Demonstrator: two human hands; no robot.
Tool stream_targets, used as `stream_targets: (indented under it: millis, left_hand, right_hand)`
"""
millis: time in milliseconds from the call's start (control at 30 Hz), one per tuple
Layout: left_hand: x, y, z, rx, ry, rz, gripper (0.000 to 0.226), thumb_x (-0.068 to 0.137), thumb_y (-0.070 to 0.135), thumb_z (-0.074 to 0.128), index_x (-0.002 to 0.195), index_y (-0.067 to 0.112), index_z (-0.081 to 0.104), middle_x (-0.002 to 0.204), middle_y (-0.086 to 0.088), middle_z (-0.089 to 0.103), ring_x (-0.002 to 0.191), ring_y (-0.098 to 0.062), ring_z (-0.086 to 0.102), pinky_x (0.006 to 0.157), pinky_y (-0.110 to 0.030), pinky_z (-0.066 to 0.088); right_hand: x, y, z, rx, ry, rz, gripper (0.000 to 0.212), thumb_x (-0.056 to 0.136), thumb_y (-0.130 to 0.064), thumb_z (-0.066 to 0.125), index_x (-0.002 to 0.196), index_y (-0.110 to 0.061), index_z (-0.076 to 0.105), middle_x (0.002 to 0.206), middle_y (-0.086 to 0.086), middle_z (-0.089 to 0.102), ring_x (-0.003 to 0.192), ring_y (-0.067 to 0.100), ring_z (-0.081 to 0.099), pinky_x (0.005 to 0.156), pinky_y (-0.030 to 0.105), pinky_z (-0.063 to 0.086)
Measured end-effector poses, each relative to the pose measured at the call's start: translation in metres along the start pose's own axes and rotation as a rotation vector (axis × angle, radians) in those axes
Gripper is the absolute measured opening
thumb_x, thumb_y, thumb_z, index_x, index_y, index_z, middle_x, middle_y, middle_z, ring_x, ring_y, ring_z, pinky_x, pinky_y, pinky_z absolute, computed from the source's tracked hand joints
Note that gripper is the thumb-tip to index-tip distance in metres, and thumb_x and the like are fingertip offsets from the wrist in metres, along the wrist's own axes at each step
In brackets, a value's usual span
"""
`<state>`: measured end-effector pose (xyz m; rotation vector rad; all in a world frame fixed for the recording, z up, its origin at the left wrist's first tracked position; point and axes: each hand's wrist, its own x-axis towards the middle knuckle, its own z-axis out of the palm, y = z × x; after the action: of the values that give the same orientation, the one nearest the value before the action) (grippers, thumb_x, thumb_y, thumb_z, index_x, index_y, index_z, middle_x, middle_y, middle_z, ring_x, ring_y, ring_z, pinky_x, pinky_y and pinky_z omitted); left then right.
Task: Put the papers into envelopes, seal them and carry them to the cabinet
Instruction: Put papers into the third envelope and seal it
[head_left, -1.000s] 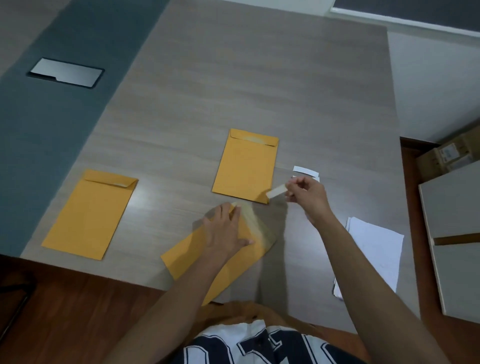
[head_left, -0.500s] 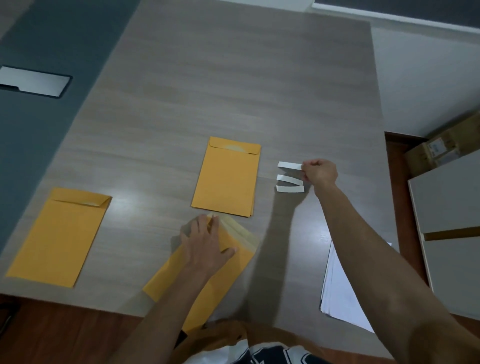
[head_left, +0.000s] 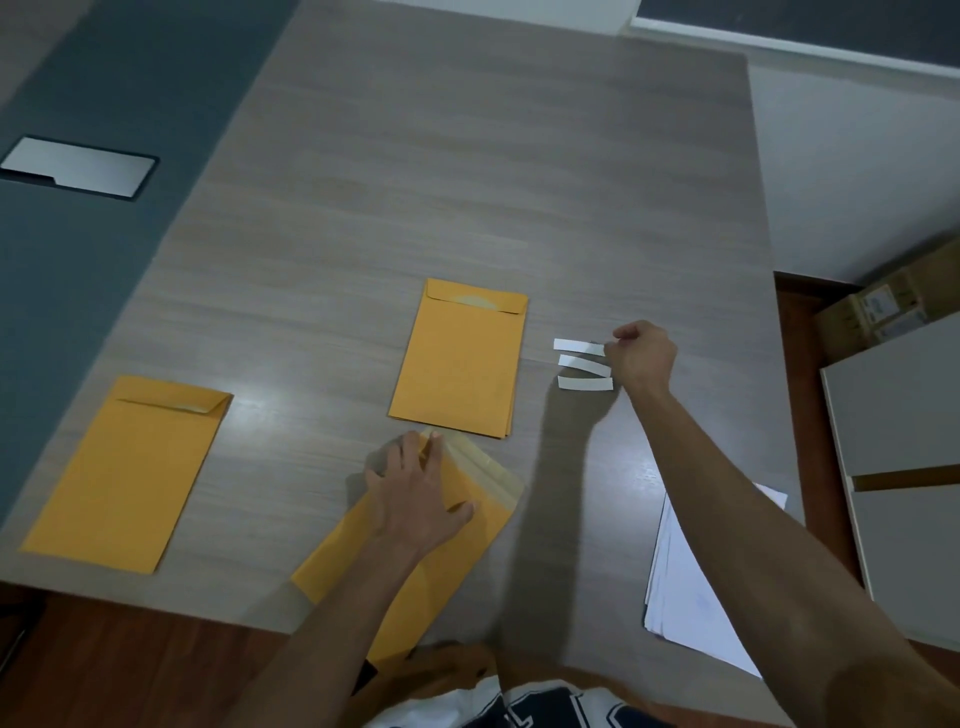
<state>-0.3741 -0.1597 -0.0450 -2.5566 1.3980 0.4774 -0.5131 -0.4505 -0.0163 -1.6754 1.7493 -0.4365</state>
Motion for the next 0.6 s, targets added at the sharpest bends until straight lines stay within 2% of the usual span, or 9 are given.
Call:
stream_targets:
  millis: [67,100,167,200,267,333,400,500,600]
  left_hand:
    - [0.0,-0.003,-0.001,-0.003,-0.008,0.015,0.104,0.072,0.08,0.043,0.155,0.023,0.015,0.146,-0.009,0.025,0.13,-0.029,0.03,0.091,-0.046,0.042]
    - [0.0,-0.005,-0.002,-0.006,-0.019,0.025,0.104,0.071,0.078,0.044,0.155,0.024,0.014,0.146,-0.009,0.024,0.13,-0.029,0.029,0.091,-0.046,0.042]
    - [0.0,-0.01,-0.002,-0.024,-0.052,0.044,0.107,0.068,0.076,0.051,0.154,0.024,0.013,0.148,-0.008,0.021,0.132,-0.029,0.027,0.093,-0.047,0.041]
    - [0.0,-0.012,-0.002,-0.044,-0.066,0.05,0.108,0.067,0.075,0.055,0.153,0.025,0.013,0.149,-0.008,0.02,0.133,-0.029,0.026,0.095,-0.047,0.04]
    - [-0.002,-0.015,0.0,-0.094,-0.079,0.056,0.108,0.065,0.071,0.062,0.152,0.026,0.015,0.15,-0.007,0.018,0.135,-0.029,0.023,0.098,-0.05,0.039]
    - [-0.005,-0.018,0.001,-0.136,-0.078,0.062,0.106,0.067,0.067,0.066,0.151,0.027,0.016,0.15,-0.006,0.017,0.135,-0.029,0.022,0.101,-0.051,0.038]
    - [-0.007,-0.022,0.004,-0.167,-0.048,0.071,0.101,0.069,0.062,0.069,0.15,0.028,0.02,0.149,-0.006,0.02,0.134,-0.03,0.024,0.102,-0.048,0.038]
    - [-0.011,-0.03,0.011,-0.237,0.028,0.096,0.097,0.073,0.055,0.075,0.15,0.023,0.024,0.147,-0.009,0.03,0.131,-0.028,0.03,0.103,-0.038,0.037]
    - [-0.015,-0.033,0.015,-0.309,0.102,0.101,0.106,0.076,0.052,0.078,0.155,0.014,0.019,0.15,-0.015,0.032,0.137,-0.031,0.03,0.109,-0.038,0.033]
  right_hand:
    - [-0.033,-0.005,0.001,0.022,-0.041,-0.121,0.015,0.081,-0.008,0.066,0.095,-0.009,0.07,0.083,0.003,0.068,0.076,0.015,0.062,0.066,0.004,0.038]
    - [-0.053,-0.004,0.005,0.033,-0.074,-0.192,0.011,0.081,-0.009,0.067,0.091,-0.011,0.071,0.079,0.003,0.069,0.072,0.014,0.062,0.062,0.003,0.038]
    - [-0.095,0.003,0.017,0.026,-0.181,-0.297,0.005,0.08,-0.013,0.068,0.083,-0.017,0.07,0.076,0.0,0.069,0.069,0.013,0.064,0.063,0.006,0.043]
    - [-0.115,0.009,0.025,-0.011,-0.247,-0.329,0.005,0.08,-0.017,0.069,0.084,-0.019,0.07,0.079,-0.001,0.069,0.072,0.011,0.063,0.067,0.014,0.047]
    - [-0.149,0.02,0.04,-0.168,-0.359,-0.389,0.026,0.079,-0.03,0.072,0.103,-0.021,0.068,0.098,-0.002,0.067,0.091,0.013,0.058,0.08,0.026,0.049]
    - [-0.171,0.029,0.051,-0.354,-0.423,-0.453,0.061,0.075,-0.043,0.075,0.129,-0.022,0.055,0.121,0.0,0.058,0.113,0.019,0.048,0.093,0.031,0.044]
    - [-0.182,0.034,0.058,-0.473,-0.421,-0.487,0.083,0.07,-0.05,0.077,0.14,-0.023,0.041,0.131,0.0,0.051,0.121,0.023,0.042,0.098,0.035,0.04]
    - [-0.186,0.034,0.063,-0.556,-0.395,-0.509,0.088,0.069,-0.048,0.079,0.142,-0.022,0.037,0.13,0.003,0.049,0.121,0.026,0.041,0.096,0.037,0.037]
    - [-0.188,0.03,0.064,-0.598,-0.386,-0.51,0.076,0.071,-0.041,0.079,0.136,-0.023,0.045,0.123,0.005,0.048,0.117,0.026,0.041,0.093,0.037,0.038]
